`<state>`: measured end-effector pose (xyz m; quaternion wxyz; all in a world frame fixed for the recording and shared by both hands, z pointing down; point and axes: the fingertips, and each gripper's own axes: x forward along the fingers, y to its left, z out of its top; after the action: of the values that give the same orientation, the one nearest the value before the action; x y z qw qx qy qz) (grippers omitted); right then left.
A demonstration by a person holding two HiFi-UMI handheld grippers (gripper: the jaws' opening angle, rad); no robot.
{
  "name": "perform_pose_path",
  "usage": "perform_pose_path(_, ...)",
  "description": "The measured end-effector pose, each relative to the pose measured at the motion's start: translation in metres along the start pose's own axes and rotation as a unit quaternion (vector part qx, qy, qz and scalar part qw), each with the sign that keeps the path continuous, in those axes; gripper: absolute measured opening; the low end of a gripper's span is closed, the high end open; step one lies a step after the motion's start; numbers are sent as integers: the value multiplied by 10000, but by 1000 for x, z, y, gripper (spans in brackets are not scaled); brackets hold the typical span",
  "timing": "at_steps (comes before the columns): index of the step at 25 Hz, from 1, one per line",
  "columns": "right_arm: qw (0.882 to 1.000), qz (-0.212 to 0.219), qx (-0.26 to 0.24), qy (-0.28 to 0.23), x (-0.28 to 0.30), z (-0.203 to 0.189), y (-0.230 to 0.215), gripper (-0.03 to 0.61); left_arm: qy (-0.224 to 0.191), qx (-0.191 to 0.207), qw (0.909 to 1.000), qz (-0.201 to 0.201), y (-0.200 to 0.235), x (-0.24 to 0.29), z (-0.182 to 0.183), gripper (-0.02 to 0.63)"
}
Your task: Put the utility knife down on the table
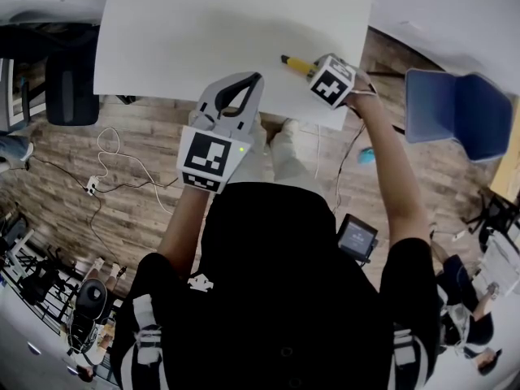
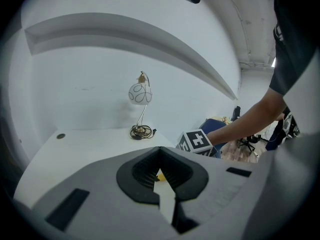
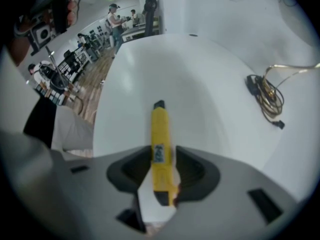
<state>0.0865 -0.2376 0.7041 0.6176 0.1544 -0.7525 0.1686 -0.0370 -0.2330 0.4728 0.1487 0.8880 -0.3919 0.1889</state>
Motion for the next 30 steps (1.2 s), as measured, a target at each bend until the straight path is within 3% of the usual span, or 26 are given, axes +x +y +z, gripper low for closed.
perform_pose_path(14,9978,-215,225,-583,-37,29,1,170,-199,160,9997,-8,5,-6,25,17)
perform_pose_path(20,9926,-436,606,-955,-61,33,2,108,-311,294,9991,-60,0,-10,37,17)
perform_pose_path(25,9804,-778,898,-1574,-98,45,4,54,-459,410,9981,-90,-5,-17,52,17)
perform_pose_path(30,9619,-1233,1003,-2225,-144,60,3,41,-611,549,9965,-141,-11,-20,65,17)
